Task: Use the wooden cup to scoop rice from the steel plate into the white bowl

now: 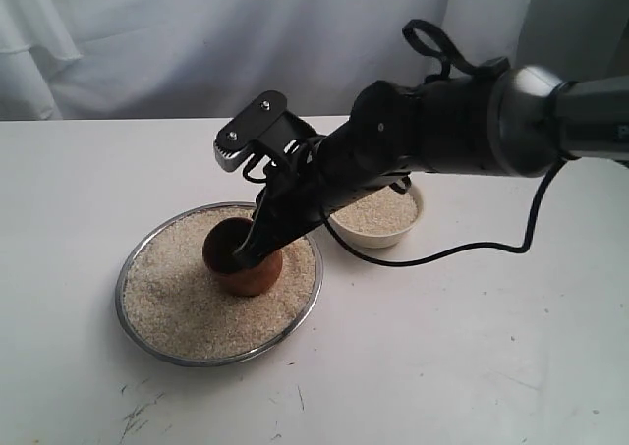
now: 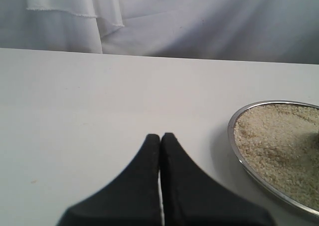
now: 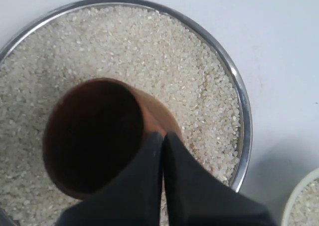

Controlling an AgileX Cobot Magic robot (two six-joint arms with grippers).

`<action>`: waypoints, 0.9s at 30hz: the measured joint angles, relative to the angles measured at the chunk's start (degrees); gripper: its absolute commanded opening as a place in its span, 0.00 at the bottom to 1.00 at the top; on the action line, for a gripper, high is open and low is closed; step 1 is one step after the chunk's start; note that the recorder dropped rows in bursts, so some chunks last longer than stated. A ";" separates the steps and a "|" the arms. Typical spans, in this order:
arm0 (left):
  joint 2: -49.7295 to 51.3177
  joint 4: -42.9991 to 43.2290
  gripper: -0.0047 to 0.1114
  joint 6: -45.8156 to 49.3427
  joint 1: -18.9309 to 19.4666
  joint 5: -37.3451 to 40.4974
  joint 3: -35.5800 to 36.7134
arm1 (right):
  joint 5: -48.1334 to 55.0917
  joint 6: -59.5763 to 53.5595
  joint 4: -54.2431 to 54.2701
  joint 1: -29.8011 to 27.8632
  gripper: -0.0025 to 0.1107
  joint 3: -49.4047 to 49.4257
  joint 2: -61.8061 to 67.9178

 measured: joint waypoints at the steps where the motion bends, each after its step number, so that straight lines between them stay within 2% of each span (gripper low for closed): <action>1: 0.00 0.00 0.04 0.00 0.00 0.00 0.00 | 0.51 0.11 0.43 0.00 0.02 0.00 -0.55; 17: 0.00 0.00 0.04 0.00 0.00 0.00 0.00 | 1.36 -0.01 1.20 -0.13 0.02 0.00 -3.61; 27: 0.00 0.00 0.04 0.00 0.00 0.00 0.00 | 3.26 4.88 -2.06 -5.71 0.02 -0.03 -3.62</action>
